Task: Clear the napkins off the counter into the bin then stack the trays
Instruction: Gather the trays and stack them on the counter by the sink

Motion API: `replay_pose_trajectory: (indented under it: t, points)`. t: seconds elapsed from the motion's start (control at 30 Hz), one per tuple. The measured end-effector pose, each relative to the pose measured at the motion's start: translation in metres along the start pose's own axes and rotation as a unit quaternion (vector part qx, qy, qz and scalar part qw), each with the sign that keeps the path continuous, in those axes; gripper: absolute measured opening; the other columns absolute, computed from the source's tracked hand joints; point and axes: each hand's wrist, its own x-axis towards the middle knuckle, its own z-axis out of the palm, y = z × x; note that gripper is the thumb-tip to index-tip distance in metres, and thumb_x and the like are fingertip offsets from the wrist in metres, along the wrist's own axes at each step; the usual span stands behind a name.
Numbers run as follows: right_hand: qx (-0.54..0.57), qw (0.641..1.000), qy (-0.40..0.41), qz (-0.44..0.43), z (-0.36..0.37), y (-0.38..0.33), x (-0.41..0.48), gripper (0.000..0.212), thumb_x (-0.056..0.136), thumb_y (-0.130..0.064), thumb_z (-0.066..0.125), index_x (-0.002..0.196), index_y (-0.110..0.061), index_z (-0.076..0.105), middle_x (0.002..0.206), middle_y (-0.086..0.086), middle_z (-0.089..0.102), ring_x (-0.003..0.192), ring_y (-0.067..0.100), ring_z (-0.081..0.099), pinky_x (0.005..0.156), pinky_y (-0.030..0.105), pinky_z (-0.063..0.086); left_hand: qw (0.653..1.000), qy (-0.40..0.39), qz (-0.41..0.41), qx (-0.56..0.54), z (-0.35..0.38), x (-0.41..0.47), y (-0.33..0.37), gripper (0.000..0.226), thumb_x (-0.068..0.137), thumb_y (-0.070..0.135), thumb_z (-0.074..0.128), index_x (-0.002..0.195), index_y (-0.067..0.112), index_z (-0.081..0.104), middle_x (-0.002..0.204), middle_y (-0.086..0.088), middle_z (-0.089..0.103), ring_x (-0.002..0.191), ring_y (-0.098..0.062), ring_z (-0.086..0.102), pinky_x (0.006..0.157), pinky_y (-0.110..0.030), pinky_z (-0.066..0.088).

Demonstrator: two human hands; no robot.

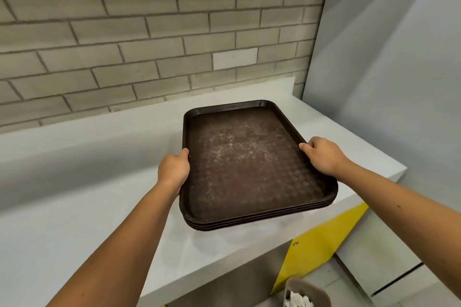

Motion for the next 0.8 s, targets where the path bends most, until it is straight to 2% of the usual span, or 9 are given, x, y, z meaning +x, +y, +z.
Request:
replay_pose_trajectory:
  t: [0.23, 0.43, 0.67, 0.8]
  points:
    - [0.004, 0.999, 0.026, 0.019, -0.011, 0.047, 0.08, 0.034, 0.1, -0.038, 0.043, 0.089, -0.009, 0.057, 0.088, 0.01, 0.063, 0.083, 0.028, 0.056, 0.069, 0.033, 0.038, 0.999, 0.001, 0.041, 0.025, 0.075, 0.053, 0.052, 0.047, 0.102, 0.038, 0.039, 0.102, -0.003, 0.062, 0.1, -0.016, 0.06, 0.087, -0.03, 0.054, 0.075, -0.037, 0.039]
    - [0.004, 0.999, 0.034, 0.033, -0.025, 0.08, 0.144, 0.032, 0.1, -0.039, 0.042, 0.088, -0.012, 0.055, 0.083, 0.007, 0.062, 0.082, 0.028, 0.057, 0.069, 0.034, 0.04, 0.998, 0.004, 0.053, 0.02, 0.132, 0.091, 0.088, 0.047, 0.102, 0.041, 0.038, 0.102, 0.0, 0.062, 0.102, -0.016, 0.063, 0.087, -0.029, 0.055, 0.075, -0.037, 0.041]
    - [0.011, 0.999, 0.022, 0.024, -0.03, 0.121, 0.211, 0.034, 0.1, -0.039, 0.042, 0.091, -0.009, 0.057, 0.082, 0.009, 0.062, 0.081, 0.03, 0.057, 0.069, 0.036, 0.042, 0.998, 0.016, 0.055, 0.035, 0.191, 0.109, 0.115, 0.047, 0.103, 0.04, 0.035, 0.113, 0.001, 0.058, 0.111, -0.017, 0.06, 0.093, -0.029, 0.055, 0.078, -0.036, 0.041]
    - [0.0, 1.0, 0.014, 0.002, -0.032, 0.151, 0.253, 0.031, 0.1, -0.039, 0.043, 0.082, -0.014, 0.052, 0.074, 0.002, 0.055, 0.078, 0.028, 0.054, 0.067, 0.035, 0.039, 0.997, 0.03, 0.047, 0.056, 0.234, 0.115, 0.119, 0.048, 0.104, 0.04, 0.033, 0.112, 0.001, 0.058, 0.111, -0.018, 0.061, 0.099, -0.032, 0.058, 0.08, -0.036, 0.044]
